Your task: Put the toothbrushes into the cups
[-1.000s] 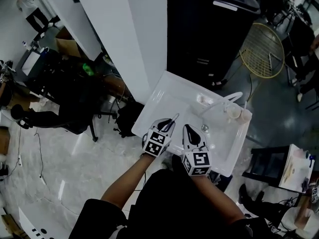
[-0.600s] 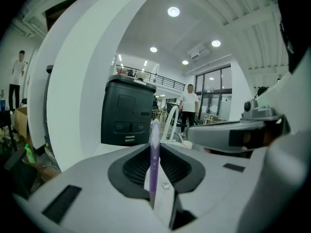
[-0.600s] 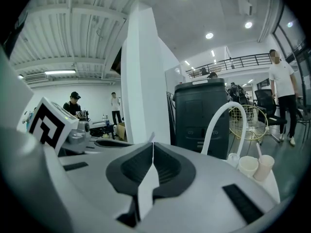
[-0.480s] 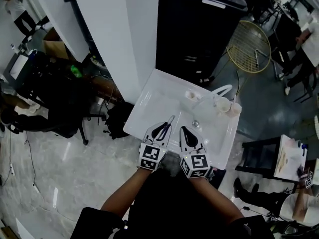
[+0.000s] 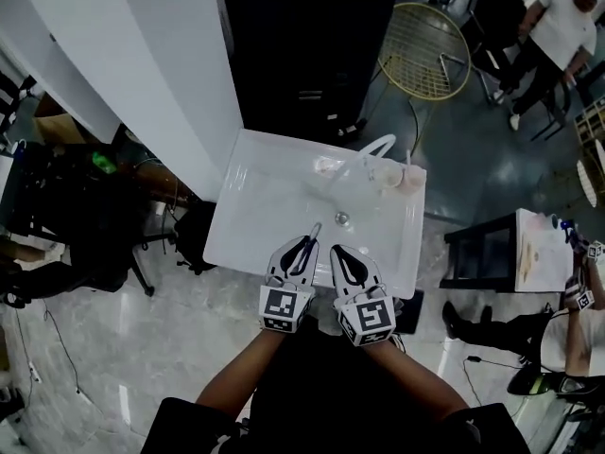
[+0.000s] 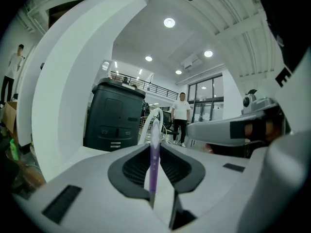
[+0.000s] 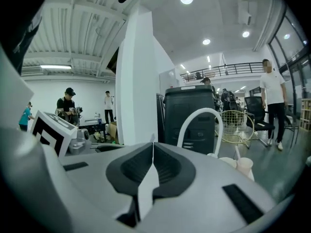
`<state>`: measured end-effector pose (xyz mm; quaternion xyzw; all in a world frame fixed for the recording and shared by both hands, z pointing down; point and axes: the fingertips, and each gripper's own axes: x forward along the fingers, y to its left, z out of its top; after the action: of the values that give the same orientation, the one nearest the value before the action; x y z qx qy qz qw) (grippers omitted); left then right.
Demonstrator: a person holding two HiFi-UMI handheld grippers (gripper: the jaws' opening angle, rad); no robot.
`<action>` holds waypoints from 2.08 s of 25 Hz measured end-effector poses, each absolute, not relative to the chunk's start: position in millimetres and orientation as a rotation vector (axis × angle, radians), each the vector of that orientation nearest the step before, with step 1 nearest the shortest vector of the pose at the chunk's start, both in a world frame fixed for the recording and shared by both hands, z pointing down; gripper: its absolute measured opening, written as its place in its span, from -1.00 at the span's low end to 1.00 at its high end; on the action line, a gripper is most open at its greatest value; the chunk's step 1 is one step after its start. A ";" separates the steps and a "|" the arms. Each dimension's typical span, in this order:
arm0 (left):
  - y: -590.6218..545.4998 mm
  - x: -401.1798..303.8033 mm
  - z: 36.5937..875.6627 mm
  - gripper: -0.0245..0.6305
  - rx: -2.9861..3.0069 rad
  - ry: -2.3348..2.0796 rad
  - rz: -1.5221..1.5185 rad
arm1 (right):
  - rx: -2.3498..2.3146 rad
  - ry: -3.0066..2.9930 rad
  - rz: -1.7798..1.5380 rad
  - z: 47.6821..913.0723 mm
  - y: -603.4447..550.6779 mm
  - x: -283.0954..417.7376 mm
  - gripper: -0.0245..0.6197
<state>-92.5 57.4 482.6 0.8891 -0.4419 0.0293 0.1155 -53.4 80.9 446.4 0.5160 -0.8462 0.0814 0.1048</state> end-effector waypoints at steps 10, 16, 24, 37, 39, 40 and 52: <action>52.3 -15.4 474.9 -0.70 2.643 -1.230 0.085 | 1.640 -2.431 0.303 453.6 75.5 28.1 -0.86; 26.9 40.7 467.5 -0.70 2.641 -1.285 0.108 | 1.642 -2.468 0.335 453.5 53.9 84.5 -0.86; -21.3 111.5 466.5 -0.70 2.560 -1.462 0.109 | 1.603 -2.557 0.341 448.3 9.8 174.7 -0.86; -86.2 181.5 464.9 -0.70 2.487 -1.622 0.066 | 1.544 -2.601 0.439 468.7 -38.4 249.2 -0.86; -95.8 183.2 469.5 -0.70 2.482 -1.610 0.058 | 1.553 -2.588 0.439 472.9 -45.9 252.3 -0.86; -100.8 184.4 471.5 -0.70 2.486 -1.599 0.058 | 1.558 -2.581 0.436 474.1 -49.7 253.3 -0.86; -148.4 200.7 490.2 -0.70 2.524 -1.514 0.038 | 1.623 -2.512 0.463 488.2 -96.8 265.6 -0.86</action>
<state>200.7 -148.4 490.2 0.8533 -0.5117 0.0129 0.0990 265.6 -96.8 488.2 0.5356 -0.8286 0.1526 0.0576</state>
